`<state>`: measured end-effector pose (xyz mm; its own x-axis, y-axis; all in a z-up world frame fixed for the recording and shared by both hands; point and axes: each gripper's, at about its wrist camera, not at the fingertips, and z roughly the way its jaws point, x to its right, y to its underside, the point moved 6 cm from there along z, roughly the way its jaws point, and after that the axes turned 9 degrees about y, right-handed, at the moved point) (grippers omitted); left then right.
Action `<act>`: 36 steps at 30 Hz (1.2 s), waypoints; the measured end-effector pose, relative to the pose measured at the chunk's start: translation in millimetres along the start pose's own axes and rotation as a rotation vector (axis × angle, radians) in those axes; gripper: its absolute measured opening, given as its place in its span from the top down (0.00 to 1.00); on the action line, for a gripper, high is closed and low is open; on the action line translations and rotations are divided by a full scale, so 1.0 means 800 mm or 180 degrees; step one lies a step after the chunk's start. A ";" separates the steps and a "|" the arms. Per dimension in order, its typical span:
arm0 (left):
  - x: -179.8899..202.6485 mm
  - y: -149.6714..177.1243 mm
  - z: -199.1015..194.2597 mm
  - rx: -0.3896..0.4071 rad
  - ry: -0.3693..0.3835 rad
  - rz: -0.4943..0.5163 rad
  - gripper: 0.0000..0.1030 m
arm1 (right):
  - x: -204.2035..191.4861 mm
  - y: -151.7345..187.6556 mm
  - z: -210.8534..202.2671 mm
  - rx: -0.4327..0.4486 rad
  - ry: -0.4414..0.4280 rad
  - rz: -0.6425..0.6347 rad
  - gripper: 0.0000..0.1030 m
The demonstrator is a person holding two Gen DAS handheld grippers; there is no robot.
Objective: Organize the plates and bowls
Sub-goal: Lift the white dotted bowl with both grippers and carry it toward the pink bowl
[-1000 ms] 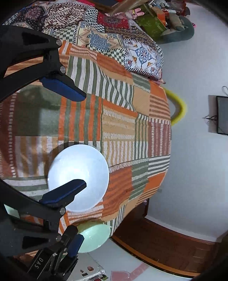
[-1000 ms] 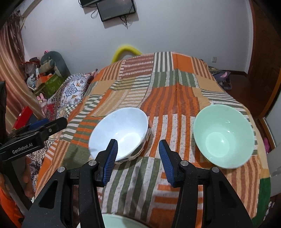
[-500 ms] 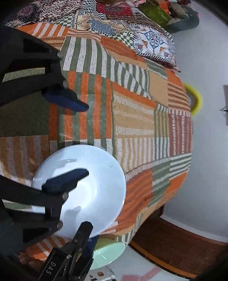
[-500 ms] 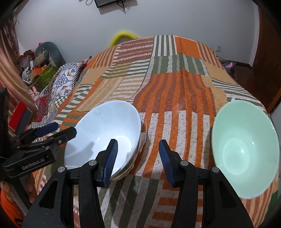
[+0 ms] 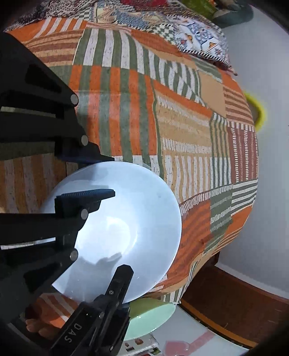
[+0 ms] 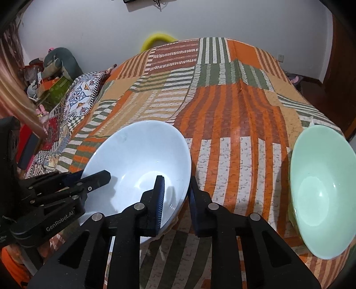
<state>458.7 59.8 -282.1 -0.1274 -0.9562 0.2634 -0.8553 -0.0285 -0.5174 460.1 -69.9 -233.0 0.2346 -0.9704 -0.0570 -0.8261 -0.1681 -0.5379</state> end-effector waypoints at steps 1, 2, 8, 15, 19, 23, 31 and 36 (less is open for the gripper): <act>0.000 0.001 -0.001 -0.0003 0.0000 -0.0007 0.80 | 0.000 0.000 0.001 -0.0012 -0.0005 0.0012 0.82; 0.001 0.001 -0.003 -0.0004 0.0011 -0.0019 0.80 | 0.001 0.001 -0.001 -0.0038 -0.0022 0.0039 0.82; 0.008 0.002 -0.033 0.0110 0.0055 -0.0043 0.80 | -0.002 0.005 -0.016 -0.0049 -0.0041 0.0079 0.82; 0.024 0.011 -0.093 0.0290 0.0047 0.0017 0.80 | -0.014 0.013 -0.057 0.0051 -0.0155 0.0131 0.82; 0.034 0.023 -0.131 0.0397 0.0055 0.0036 0.80 | -0.023 0.020 -0.087 0.0158 -0.0200 0.0123 0.82; 0.047 0.039 -0.170 0.0487 0.0056 0.0071 0.80 | -0.030 0.027 -0.117 0.0262 -0.0233 0.0113 0.82; 0.069 0.082 -0.237 0.0642 0.0018 0.0131 0.80 | -0.045 0.051 -0.167 0.0430 -0.0288 0.0089 0.82; 0.072 0.112 -0.269 0.0703 -0.0007 0.0120 0.80 | -0.054 0.068 -0.182 0.0459 -0.0343 0.0060 0.81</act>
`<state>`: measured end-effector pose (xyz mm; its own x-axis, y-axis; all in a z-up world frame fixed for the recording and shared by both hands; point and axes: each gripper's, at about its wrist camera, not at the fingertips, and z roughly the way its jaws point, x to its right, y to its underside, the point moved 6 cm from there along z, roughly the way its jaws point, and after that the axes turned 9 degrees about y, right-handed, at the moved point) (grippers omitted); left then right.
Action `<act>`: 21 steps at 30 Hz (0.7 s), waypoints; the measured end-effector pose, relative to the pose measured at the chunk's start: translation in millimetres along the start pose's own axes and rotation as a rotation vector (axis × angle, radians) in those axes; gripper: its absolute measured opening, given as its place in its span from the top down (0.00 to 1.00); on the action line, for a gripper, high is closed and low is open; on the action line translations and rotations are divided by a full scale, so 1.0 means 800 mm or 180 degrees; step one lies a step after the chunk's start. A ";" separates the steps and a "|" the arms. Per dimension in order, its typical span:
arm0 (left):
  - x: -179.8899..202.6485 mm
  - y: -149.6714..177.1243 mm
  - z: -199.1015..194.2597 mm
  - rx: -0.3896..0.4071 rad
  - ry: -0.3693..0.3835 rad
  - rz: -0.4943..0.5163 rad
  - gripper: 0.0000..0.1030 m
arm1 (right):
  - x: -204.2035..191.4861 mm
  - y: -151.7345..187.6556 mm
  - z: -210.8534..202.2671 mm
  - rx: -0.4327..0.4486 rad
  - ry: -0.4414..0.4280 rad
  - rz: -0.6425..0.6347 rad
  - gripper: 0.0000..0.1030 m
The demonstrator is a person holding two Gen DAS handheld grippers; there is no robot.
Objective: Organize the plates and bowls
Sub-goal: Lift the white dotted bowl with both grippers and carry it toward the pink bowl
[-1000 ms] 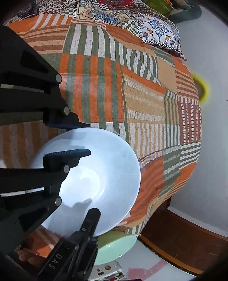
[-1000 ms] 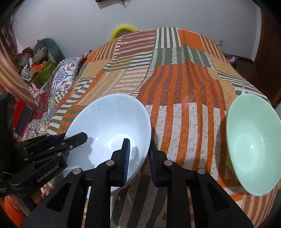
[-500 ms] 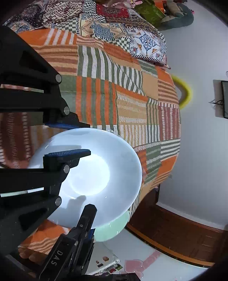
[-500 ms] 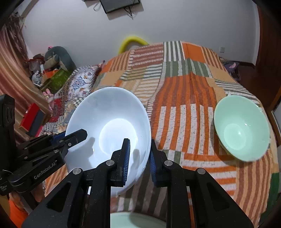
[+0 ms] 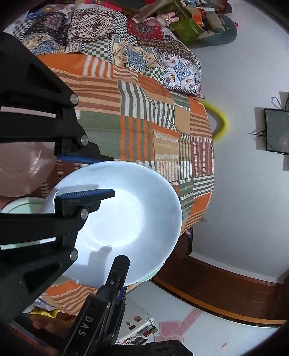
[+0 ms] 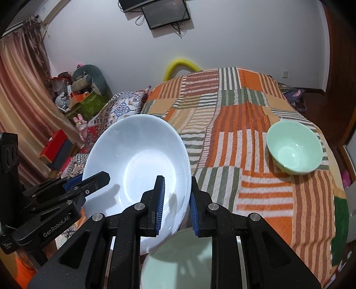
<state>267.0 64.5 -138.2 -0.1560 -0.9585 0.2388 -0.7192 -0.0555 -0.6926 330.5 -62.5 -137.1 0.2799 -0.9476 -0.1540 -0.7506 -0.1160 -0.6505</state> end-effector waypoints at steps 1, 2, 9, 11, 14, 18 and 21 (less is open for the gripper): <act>0.000 0.004 -0.005 0.0007 -0.0009 -0.0005 0.80 | -0.003 0.004 -0.003 0.0002 -0.0010 -0.0006 0.82; 0.000 0.007 -0.009 0.0013 -0.0020 -0.0006 0.80 | -0.006 0.007 -0.005 0.0001 -0.0025 -0.0012 0.81; -0.009 0.036 -0.044 0.0017 -0.0110 -0.0073 0.80 | -0.028 0.034 -0.018 -0.0024 -0.0132 -0.0054 0.81; -0.016 0.046 -0.054 0.0010 -0.0153 -0.0106 0.80 | -0.036 0.040 -0.018 -0.0039 -0.0177 -0.0071 0.81; -0.025 0.056 -0.064 0.0010 -0.0204 -0.0148 0.80 | -0.048 0.049 -0.016 -0.0074 -0.0242 -0.0100 0.81; -0.040 0.070 -0.076 0.0001 -0.0288 -0.0220 0.80 | -0.066 0.060 -0.013 -0.0119 -0.0327 -0.0147 0.81; -0.051 0.080 -0.085 0.0002 -0.0356 -0.0243 0.80 | -0.079 0.068 -0.010 -0.0155 -0.0384 -0.0181 0.81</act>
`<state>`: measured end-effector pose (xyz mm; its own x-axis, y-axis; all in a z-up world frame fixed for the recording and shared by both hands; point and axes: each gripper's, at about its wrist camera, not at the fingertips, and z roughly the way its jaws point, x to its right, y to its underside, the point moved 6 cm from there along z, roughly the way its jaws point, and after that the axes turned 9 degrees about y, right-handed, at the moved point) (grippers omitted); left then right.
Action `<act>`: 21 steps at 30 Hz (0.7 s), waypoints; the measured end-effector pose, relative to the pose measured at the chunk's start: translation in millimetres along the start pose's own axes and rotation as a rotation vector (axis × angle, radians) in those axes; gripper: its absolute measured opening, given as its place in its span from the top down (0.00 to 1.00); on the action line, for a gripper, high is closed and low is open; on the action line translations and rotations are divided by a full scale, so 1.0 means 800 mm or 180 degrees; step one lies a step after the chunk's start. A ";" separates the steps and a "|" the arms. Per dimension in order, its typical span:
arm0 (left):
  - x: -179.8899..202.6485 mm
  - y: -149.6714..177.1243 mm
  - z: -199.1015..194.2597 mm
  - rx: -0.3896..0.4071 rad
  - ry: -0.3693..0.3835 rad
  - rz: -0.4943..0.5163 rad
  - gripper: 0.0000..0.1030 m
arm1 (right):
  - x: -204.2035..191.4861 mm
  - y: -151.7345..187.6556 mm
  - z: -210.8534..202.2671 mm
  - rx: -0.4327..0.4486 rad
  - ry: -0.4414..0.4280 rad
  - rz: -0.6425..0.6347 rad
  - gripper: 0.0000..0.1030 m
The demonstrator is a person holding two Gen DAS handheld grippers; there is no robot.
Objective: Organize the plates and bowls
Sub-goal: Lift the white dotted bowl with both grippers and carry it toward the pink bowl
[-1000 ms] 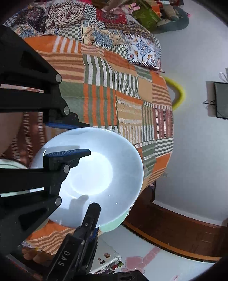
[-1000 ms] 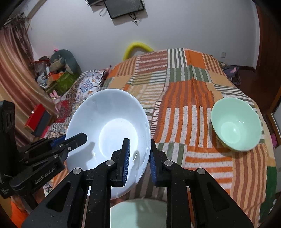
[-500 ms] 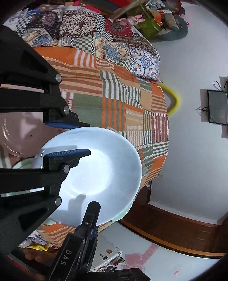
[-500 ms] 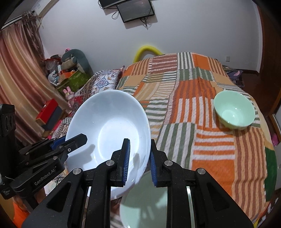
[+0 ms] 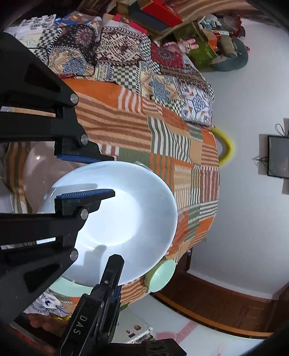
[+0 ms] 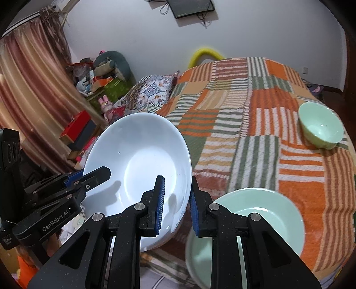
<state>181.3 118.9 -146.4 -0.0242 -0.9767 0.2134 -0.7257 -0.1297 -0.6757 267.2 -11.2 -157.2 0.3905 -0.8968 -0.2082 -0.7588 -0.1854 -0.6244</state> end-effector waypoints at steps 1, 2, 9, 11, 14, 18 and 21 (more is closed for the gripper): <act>-0.003 0.002 -0.002 0.0001 -0.0016 -0.0008 0.80 | -0.005 0.002 0.004 -0.0017 -0.0018 -0.0019 0.81; -0.005 0.006 -0.003 0.0000 -0.0033 -0.0020 0.80 | -0.009 0.005 0.004 -0.0026 -0.0027 -0.0028 0.81; -0.032 0.034 0.005 -0.0100 -0.0081 -0.0168 0.80 | -0.029 0.026 0.020 -0.0162 -0.0064 -0.0104 0.81; -0.036 0.042 0.011 -0.0140 -0.0077 -0.0212 0.80 | -0.031 0.031 0.024 -0.0198 -0.0057 -0.0115 0.81; -0.040 0.054 0.017 -0.0197 -0.0074 -0.0263 0.80 | -0.034 0.038 0.031 -0.0263 -0.0038 -0.0132 0.81; -0.049 0.068 0.030 -0.0285 -0.0087 -0.0330 0.80 | -0.036 0.047 0.040 -0.0344 -0.0010 -0.0153 0.81; -0.055 0.075 0.038 -0.0338 -0.0084 -0.0376 0.80 | -0.038 0.053 0.047 -0.0405 0.0003 -0.0160 0.81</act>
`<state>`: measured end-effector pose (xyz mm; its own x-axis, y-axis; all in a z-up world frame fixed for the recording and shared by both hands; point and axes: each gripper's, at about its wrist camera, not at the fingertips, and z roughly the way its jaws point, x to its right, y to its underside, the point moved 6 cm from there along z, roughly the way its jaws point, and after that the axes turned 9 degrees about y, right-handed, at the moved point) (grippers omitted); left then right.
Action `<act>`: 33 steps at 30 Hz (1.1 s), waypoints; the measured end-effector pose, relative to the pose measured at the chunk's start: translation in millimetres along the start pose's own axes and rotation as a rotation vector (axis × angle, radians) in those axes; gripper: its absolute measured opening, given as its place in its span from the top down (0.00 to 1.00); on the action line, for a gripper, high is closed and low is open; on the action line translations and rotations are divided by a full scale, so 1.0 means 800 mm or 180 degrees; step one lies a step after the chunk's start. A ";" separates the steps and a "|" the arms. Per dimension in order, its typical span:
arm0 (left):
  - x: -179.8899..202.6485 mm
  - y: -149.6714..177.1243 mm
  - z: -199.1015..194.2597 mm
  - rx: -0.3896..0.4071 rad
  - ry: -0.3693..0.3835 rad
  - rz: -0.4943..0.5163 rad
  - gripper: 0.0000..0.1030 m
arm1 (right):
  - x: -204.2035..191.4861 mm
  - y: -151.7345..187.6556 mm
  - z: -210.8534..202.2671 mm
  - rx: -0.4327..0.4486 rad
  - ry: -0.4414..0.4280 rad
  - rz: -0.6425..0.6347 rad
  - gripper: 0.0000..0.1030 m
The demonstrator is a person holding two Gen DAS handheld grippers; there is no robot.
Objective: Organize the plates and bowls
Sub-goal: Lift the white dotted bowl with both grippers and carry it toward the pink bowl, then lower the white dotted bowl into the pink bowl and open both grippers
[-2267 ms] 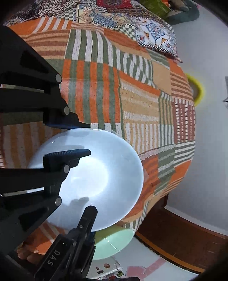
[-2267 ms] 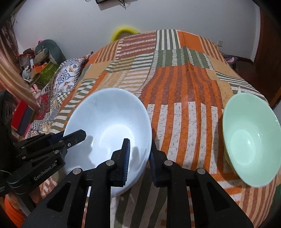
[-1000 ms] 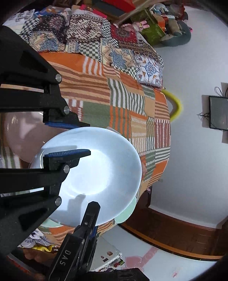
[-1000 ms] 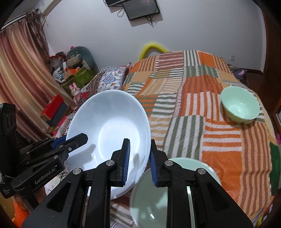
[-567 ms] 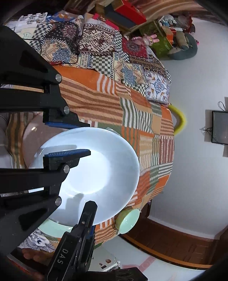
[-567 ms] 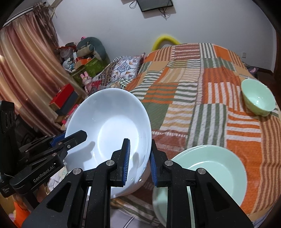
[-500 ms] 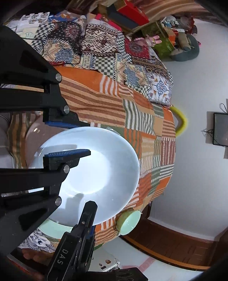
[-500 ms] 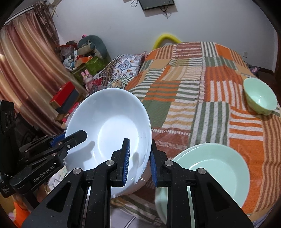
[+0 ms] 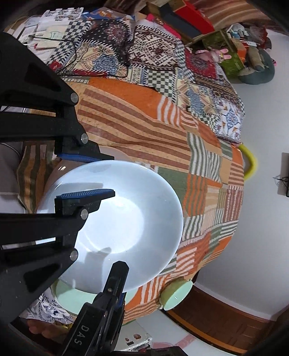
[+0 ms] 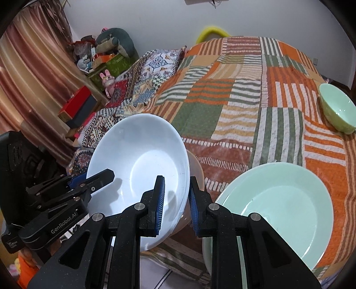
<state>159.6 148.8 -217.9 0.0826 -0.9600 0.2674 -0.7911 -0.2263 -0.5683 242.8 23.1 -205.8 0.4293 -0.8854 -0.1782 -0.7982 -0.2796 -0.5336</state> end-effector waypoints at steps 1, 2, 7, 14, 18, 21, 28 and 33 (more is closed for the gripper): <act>-0.002 0.002 0.002 -0.0013 -0.0002 -0.0011 0.80 | -0.001 0.001 0.001 -0.0011 0.0005 -0.0003 0.81; -0.003 0.004 0.005 -0.0027 -0.0007 -0.0021 0.80 | -0.002 0.003 0.003 -0.0022 0.0007 -0.0004 0.81; -0.010 0.012 0.015 -0.0090 -0.0049 -0.0034 0.80 | -0.005 0.007 0.010 -0.0081 0.0009 -0.0014 0.81; -0.020 0.019 0.026 -0.0162 -0.0095 -0.0069 0.80 | -0.009 0.012 0.020 -0.0163 0.0019 -0.0035 0.81; -0.026 0.020 0.033 -0.0197 -0.0105 -0.0089 0.80 | -0.009 0.014 0.026 -0.0207 0.0003 -0.0038 0.81; -0.029 0.021 0.038 -0.0222 -0.0113 -0.0094 0.80 | -0.010 0.015 0.030 -0.0233 0.0003 -0.0051 0.81; -0.029 0.021 0.050 -0.0260 -0.0113 -0.0083 0.80 | -0.007 0.019 0.039 -0.0289 0.0033 -0.0040 0.81; -0.030 0.020 0.052 -0.0246 -0.0052 -0.0137 0.80 | -0.005 0.018 0.043 -0.0283 0.0054 -0.0065 0.80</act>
<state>170.5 161.7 -266.0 0.1270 -0.9524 0.2771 -0.8309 -0.2547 -0.4946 244.6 35.5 -241.3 0.4393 -0.8851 -0.1536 -0.8240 -0.3289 -0.4614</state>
